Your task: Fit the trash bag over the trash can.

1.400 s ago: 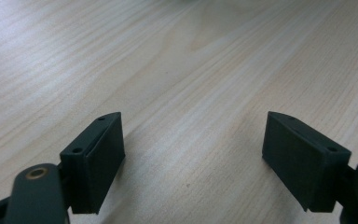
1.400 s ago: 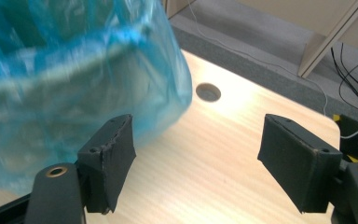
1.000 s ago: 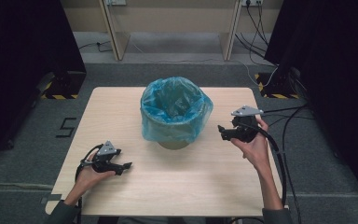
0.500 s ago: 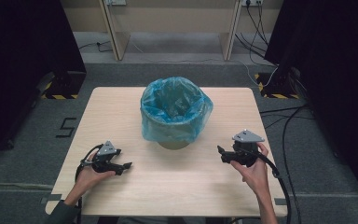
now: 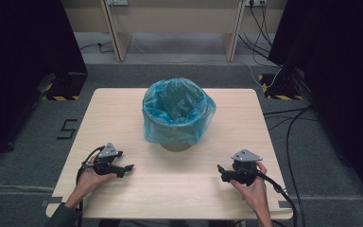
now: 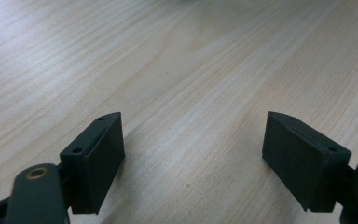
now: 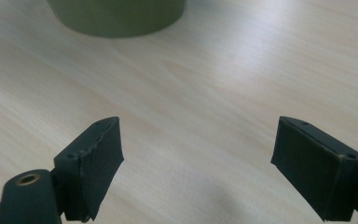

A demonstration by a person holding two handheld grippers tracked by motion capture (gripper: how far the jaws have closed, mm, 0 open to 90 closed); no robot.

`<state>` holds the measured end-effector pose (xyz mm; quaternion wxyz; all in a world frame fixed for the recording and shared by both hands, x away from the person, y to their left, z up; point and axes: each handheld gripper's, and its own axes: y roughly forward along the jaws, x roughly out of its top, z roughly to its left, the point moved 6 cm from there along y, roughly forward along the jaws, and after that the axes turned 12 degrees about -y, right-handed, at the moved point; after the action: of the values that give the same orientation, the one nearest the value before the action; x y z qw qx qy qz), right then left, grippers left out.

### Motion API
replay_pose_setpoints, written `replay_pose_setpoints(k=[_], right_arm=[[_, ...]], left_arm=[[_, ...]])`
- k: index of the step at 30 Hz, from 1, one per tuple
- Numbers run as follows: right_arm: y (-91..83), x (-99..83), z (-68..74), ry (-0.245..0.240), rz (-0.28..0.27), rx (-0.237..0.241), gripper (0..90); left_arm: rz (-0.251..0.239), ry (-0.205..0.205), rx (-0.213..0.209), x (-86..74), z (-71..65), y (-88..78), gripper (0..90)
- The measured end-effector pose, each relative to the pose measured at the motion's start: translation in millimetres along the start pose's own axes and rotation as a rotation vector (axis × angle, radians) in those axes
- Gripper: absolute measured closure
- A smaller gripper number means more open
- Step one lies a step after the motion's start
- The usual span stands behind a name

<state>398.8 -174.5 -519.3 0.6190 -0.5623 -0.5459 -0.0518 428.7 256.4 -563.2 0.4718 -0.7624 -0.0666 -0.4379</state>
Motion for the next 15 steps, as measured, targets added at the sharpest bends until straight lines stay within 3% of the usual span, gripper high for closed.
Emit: replay_pose_setpoints(k=[10, 12, 13, 15], right_arm=[[7.0, -22.8, 4.6, 0.038, 0.061, 0.035, 15.8], [13.3, -30.8, 7.2, 0.032, 0.099, 0.033, 14.8], [17.4, -34.2, 8.6, 0.051, 0.089, 0.034, 8.9], [19.5, -34.6, 10.9, 0.061, 0.079, 0.043, 7.7]], left_arm=[[0.0, 0.0, 0.0, 0.0, 0.0, 0.0, 19.9], [0.0, 0.0, 0.0, 0.0, 0.0, 0.0, 19.9], [-0.001, -0.001, 0.0, 0.0, -0.1, 0.1, 19.9], [0.0, 0.001, 0.0, 0.0, 0.0, 0.0, 19.9]])
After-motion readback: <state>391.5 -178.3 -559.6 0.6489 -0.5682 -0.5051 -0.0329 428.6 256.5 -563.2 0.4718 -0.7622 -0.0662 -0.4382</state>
